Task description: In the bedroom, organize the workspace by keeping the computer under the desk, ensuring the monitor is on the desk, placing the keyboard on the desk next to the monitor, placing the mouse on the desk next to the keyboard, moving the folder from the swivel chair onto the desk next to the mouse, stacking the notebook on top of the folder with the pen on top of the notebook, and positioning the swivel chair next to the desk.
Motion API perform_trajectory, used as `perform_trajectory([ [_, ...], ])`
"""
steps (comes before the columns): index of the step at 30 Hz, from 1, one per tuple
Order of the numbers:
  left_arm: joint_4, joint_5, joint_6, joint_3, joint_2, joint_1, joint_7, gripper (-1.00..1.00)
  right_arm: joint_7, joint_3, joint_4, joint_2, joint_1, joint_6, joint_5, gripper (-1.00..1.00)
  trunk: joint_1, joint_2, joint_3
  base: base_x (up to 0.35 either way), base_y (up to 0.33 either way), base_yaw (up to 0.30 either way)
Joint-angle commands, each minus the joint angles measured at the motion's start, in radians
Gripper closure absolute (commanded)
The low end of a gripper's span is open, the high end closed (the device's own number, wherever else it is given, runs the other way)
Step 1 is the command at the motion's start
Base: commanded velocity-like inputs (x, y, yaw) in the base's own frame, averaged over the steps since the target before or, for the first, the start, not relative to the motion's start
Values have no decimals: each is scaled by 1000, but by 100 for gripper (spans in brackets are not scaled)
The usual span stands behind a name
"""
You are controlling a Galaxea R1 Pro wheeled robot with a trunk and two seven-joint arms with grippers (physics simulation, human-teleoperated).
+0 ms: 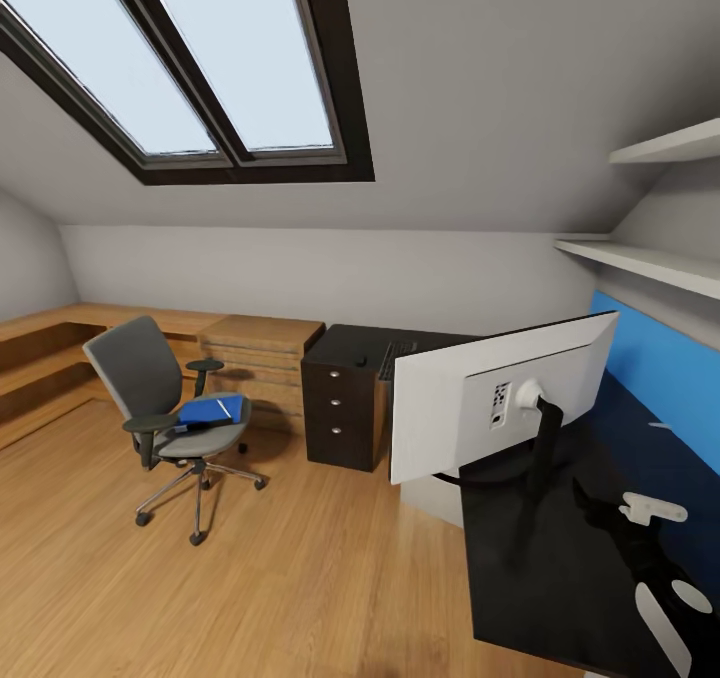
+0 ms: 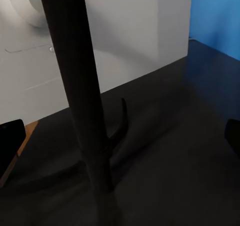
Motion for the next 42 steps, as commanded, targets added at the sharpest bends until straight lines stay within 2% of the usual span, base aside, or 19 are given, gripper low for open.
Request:
perform_trajectory([
  [1,-4,4,19,1,1,-1,0,-100,9,-1,1,0,-1,-2,-11,-100,0,-1,-1,0,0,0],
  [8,-40,2,95,-1,2,-1,-1,-100,8,0,1,1,-1,-1,-11,-100,0,-1,-1,0,0,0],
  [11,-89,1,163,-1,2,-1,-1,-100,7,0,1,1,-1,-1,-11,-100,0,-1,-1,0,0,0],
  [14,-165,2,271,0,4,-1,-1,-100,7,1,1,1,-1,0,-11,-100,0,-1,-1,0,0,0],
  [15,-211,4,338,2,5,-1,0,-100,7,1,1,1,-1,0,-11,-100,0,-1,-1,0,0,0],
  [17,-260,5,410,5,5,-1,0,-100,7,1,1,1,-1,0,-11,-100,0,-1,-1,0,0,0],
  [18,-308,8,482,11,6,-1,1,-100,7,1,1,1,-1,1,-11,-100,0,-1,-1,0,0,0],
  [20,-355,13,550,18,5,-1,2,-100,7,1,1,1,-1,1,-11,-100,0,-1,-1,0,0,0],
  [21,-398,18,605,24,3,-1,3,-100,7,1,1,1,-1,1,-11,-100,0,-1,-1,0,0,0],
  [23,-435,22,642,27,2,-1,3,-100,7,1,1,3,-1,1,-11,-100,0,-1,-1,0,0,0],
  [28,-502,28,695,33,-1,-1,-1,-100,7,2,2,31,-1,1,-7,-100,0,-1,-1,0,0,0],
  [36,-517,40,704,42,-1,-1,-3,-100,7,2,3,45,-1,1,18,-100,0,-1,-1,0,0,0],
  [40,-509,93,702,49,1,-1,-7,-100,7,2,4,47,-1,1,23,-100,0,-1,-1,0,0,0],
  [41,-498,120,702,51,4,-1,-10,-100,7,2,5,47,-1,1,24,-100,0,-1,-1,0,0,0],
  [42,-489,132,701,52,6,-1,-12,-100,7,2,7,47,-1,1,24,-100,0,-1,-1,0,0,0],
])
